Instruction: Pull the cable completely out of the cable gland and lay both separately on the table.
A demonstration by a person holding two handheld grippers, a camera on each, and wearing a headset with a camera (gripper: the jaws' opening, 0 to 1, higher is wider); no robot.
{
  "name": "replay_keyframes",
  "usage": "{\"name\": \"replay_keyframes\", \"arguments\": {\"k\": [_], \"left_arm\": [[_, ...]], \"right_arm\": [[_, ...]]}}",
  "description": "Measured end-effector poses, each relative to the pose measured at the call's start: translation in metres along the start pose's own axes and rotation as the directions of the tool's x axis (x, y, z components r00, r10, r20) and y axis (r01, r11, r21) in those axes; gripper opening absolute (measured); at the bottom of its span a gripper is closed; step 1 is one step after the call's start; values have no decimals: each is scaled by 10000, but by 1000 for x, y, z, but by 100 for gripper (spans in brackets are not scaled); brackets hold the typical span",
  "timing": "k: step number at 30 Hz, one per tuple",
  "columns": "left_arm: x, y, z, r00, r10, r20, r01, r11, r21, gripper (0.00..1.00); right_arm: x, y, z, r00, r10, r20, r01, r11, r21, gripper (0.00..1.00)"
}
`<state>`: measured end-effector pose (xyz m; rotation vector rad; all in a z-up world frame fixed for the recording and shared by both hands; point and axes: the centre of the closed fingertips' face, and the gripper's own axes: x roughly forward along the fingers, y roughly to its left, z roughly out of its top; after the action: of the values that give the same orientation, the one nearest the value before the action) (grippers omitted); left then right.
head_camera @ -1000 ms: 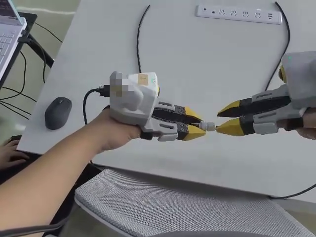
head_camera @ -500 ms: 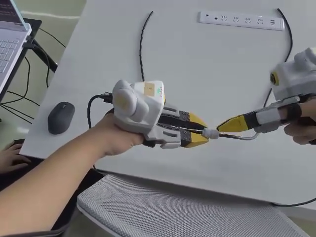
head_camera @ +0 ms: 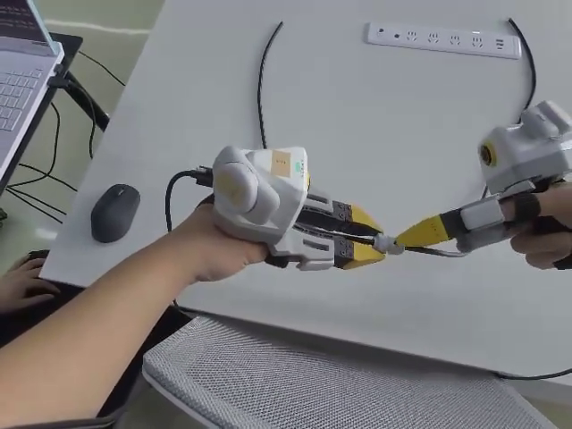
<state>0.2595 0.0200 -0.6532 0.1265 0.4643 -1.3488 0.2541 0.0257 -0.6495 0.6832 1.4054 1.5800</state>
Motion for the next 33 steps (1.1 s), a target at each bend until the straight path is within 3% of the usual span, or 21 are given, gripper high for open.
{"name": "replay_keyframes", "arguments": {"k": [7, 12, 14, 15, 16, 18, 19, 20, 21, 22, 23, 25, 26, 27, 28, 29, 30, 31, 32, 33], "left_arm": [[2, -3, -1, 10000, -12, -57, 13, 10000, 94, 15], [2, -4, -1, 10000, -22, -84, 21, 10000, -57, 15], [1, -3, -2, 10000, 41, -68, -43, 9998, -174, 15], [1, -2, -1, 10000, 45, -58, -46, 9998, -187, 15], [0, -2, -1, 10000, 72, -34, -73, 9995, -299, 15], [-1, -1, -1, 9999, 101, -35, -102, 9993, -372, 15], [-1, -1, -2, 9999, 102, -35, -104, 9992, -376, 15], [-1, -1, -2, 9999, 103, -39, -104, 9990, -429, 15], [-1, -1, -3, 9999, 111, -55, -114, 9986, -517, 15], [-2, -1, -3, 9999, 117, -54, -119, 9984, -545, 15], [-2, -3, -2, 9999, 107, -62, -111, 9981, -607, 15], [-2, -6, -2, 10000, 63, -52, -67, 9972, -742, 15], [-2, -7, -2, 10000, 62, -53, -66, 9967, -811, 15], [-2, -9, -2, 10000, 25, -44, -29, 9960, -897, 15], [-1, -10, -2, 10000, -5, -34, 2, 9955, -947, 15], [0, -10, -2, 10000, 6, -36, -9, 9951, -985, 15], [0, -10, -3, 10000, 16, -49, -21, 9942, -1071, 15], [0, -11, -3, 10000, -2, -53, -4, 9941, -1088, 15], [0, -11, -3, 10000, -10, -64, 2, 9931, -1171, 15], [0, -11, -3, 10000, -1, -72, -8, 9925, -1221, 15]], "right_arm": [[0, 0, -4, 9998, -117, -135, 116, 9999, -76, 9], [0, 1, -5, 9974, -632, -349, 581, 9895, -1323, 8], [1, 2, -3, 9935, -1083, -348, 975, 9685, -2293, 8], [1, 2, -3, 9929, -1138, -351, 1019, 9644, -2441, 8], [1, 3, -2, 9881, -1503, -339, 1300, 9313, -3403, 8], [2, 4, -2, 9820, -1868, -280, 1569, 8892, -4299, 8], [3, 5, -1, 9759, -2169, -237, 1735, 8373, -5185, 8], [4, 5, -2, 9699, -2426, -204, 1887, 8019, -5669, 7], [4, 6, -2, 9607, -2774, -129, 2054, 7412, -6391, 7], [5, 6, -3, 9527, -3037, -77, 2154, 6933, -6877, 7], [6, 6, -5, 9413, -3375, -24, 2218, 6241, -7492, 7], [6, 6, -8, 9250, -3800, -21, 2317, 5683, -7895, 7], [7, 6, -9, 9107, -4131, 88, 2342, 4986, -8346, 7], [7, 5, -11, 9010, -4338, 92, 2242, 4473, -8658, 7], [7, 4, -13, 8828, -4695, 129, 2189, 3870, -8957, 7], [7, 3, -13, 8710, -4907, 226, 2179, 3447, -9131, 7], [7, 1, -13, 8556, -5160, 402, 2188, 2903, -9316, 7], [8, 0, -14, 8464, -5303, 484, 2135, 2549, -9431, 7], [8, -1, -14, 8318, -5509, 680, 2050, 1911, -9599, 7], [7, -3, -13, 8213, -5646, 814, 2044, 1581, -9660, 7]]}}
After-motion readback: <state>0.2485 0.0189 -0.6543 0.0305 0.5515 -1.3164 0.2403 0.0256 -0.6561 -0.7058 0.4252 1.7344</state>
